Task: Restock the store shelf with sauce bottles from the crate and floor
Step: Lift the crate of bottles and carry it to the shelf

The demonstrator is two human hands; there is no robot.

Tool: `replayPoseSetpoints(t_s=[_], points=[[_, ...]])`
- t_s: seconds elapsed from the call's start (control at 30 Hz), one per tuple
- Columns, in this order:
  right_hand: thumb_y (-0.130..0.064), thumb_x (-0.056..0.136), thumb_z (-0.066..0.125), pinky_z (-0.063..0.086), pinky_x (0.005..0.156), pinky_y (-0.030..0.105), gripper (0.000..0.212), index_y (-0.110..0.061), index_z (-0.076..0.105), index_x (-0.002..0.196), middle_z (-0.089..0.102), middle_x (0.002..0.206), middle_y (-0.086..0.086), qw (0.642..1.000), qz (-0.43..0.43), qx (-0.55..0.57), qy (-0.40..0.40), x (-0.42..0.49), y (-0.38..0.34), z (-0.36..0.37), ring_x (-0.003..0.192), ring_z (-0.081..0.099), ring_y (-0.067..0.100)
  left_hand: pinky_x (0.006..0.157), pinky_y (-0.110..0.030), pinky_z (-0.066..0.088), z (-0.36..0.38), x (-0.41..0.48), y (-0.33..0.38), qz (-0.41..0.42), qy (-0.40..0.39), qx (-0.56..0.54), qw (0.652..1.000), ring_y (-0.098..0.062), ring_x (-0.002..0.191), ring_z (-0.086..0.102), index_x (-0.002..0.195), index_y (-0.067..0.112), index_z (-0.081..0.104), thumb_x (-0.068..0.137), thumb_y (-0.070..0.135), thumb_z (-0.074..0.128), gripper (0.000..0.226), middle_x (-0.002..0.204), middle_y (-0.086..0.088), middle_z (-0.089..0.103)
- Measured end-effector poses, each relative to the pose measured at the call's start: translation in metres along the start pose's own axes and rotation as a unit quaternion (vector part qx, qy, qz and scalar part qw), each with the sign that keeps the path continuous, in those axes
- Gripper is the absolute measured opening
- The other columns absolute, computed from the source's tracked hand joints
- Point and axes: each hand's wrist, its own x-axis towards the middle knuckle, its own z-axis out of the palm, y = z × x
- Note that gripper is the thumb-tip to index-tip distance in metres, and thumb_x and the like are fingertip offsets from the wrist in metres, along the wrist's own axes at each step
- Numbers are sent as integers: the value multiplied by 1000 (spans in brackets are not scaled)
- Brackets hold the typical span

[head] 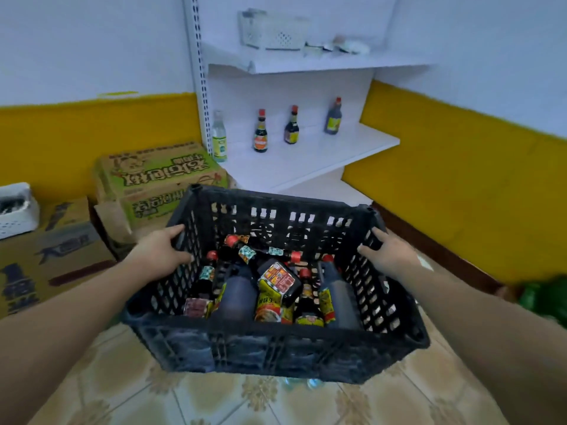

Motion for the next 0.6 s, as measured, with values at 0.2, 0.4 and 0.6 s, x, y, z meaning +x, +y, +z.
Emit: replayPoseSetpoints(t_s=[0.2,0.4,0.6], points=[[-60,91,51,37,44,26,75,-32,19,154,59,131,11,995,95,33,12,-47,136,-45,58,54,17,67,-33,50,78,-31,100,77,-20,15,997,-27,81,65,148,24,32,82,26,73,78,130,-12,59],[-55,94,50,27,39,25,74,-29,16,155,61,91,7,985,162,51,38,-89,243,-88,50,42,15,55,-32,51,155,-45,195,143,-47,5,989,-27,58,63,145,17,39,81,16,74,73,111,-17,65],[-55,94,50,40,46,27,74,-28,17,154,53,69,0,970,231,59,43,-105,318,-104,57,57,20,60,-29,49,215,-32,264,199,-105,4,974,-24,52,61,141,17,45,77,15,76,71,85,-14,67]])
